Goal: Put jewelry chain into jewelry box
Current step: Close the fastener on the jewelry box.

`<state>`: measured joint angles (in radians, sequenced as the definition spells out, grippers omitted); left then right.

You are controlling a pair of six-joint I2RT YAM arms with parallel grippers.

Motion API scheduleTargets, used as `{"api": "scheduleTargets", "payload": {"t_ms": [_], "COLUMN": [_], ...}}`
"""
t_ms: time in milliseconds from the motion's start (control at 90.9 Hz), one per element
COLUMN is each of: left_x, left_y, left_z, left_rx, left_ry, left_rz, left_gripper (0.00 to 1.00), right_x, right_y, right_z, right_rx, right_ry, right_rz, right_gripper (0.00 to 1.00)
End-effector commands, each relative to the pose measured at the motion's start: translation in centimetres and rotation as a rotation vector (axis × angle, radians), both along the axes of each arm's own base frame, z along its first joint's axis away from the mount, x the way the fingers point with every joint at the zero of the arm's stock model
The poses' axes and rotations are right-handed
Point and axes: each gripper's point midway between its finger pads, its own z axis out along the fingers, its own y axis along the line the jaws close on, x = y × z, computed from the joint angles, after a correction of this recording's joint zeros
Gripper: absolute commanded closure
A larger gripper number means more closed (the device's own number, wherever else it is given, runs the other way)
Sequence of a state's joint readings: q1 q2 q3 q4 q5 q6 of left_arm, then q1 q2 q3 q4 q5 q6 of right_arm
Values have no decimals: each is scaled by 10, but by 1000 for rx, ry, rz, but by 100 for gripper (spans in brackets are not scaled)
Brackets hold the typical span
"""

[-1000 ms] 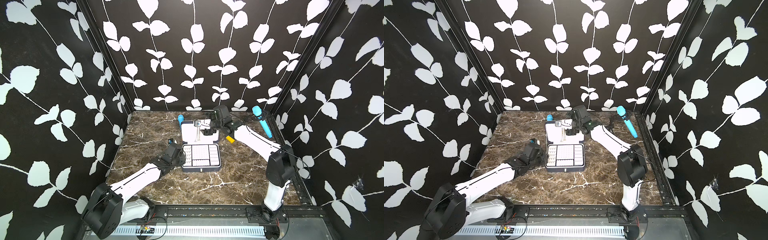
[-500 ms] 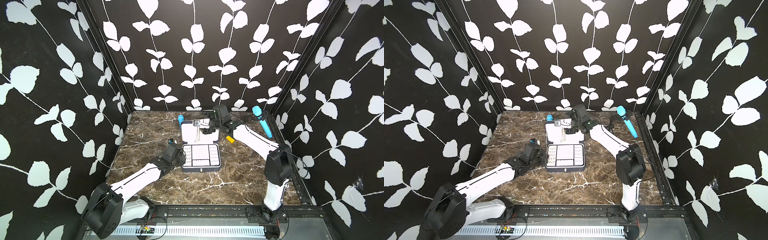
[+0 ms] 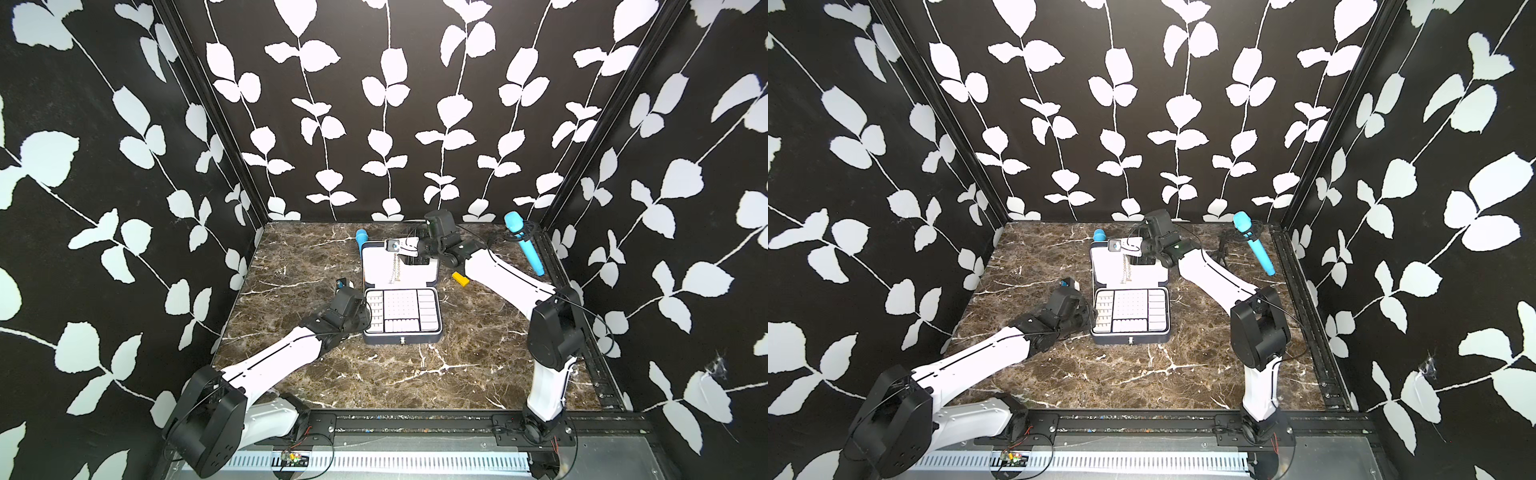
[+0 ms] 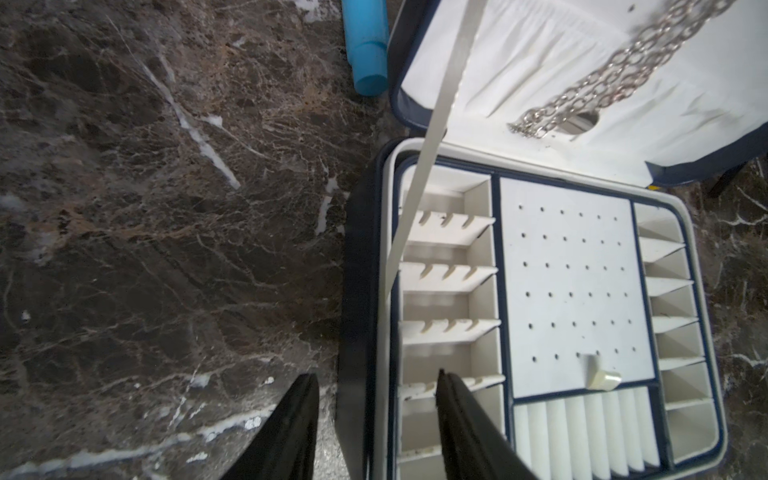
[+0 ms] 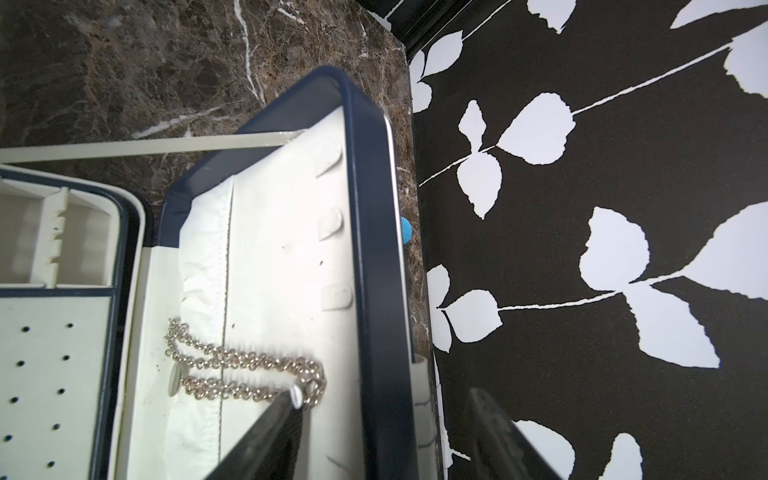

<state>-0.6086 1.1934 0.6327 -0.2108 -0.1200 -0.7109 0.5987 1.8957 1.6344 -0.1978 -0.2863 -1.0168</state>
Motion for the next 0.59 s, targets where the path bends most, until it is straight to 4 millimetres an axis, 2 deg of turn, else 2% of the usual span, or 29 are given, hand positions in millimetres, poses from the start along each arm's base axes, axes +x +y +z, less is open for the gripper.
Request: {"api": "scheduleTargets", "payload": {"t_ms": [0,275,583], "left_x": [-4,-9,-10], "left_y": [5,9,10], "left_z": [-10,-19,-19], "left_rx": [14,24,29], "left_ry": [22,42,44], "left_rz": [12,20,18], "left_gripper": [51,52,52], "right_x": [5,7,8], "right_y": [8,7,5], "right_z": [10,2,-5], "right_rx": [41,25,6], "right_ry": [-30,-35,-34], "right_rz": [-1,-22,-34], "right_gripper": [41,57,64]}}
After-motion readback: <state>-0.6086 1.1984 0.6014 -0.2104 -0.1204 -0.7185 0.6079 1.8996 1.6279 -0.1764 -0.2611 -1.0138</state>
